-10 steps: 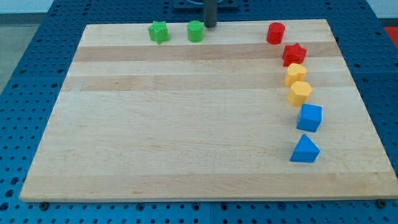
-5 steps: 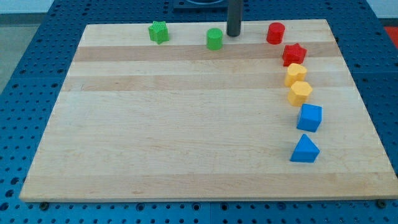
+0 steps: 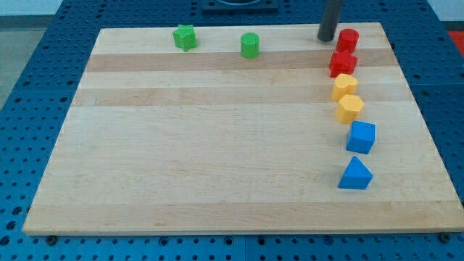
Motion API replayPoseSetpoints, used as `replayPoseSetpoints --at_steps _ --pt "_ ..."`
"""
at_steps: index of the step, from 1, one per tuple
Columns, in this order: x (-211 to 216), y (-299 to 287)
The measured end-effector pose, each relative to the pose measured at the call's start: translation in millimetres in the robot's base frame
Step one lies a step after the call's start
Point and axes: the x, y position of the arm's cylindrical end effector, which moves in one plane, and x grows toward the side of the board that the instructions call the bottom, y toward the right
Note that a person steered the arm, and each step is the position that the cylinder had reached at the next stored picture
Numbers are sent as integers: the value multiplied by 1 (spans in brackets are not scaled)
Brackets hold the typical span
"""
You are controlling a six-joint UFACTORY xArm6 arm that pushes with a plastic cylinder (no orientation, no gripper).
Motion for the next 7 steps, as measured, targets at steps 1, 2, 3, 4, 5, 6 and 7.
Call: replayPoseSetpoints --at_steps 1,2,3,4,5,6,7 --pt "-17 -41" --pt "-32 -54" --pt "-38 -57" --pt "-38 -61" --pt "-38 -75" --pt "-38 -92" --pt "-28 -152"
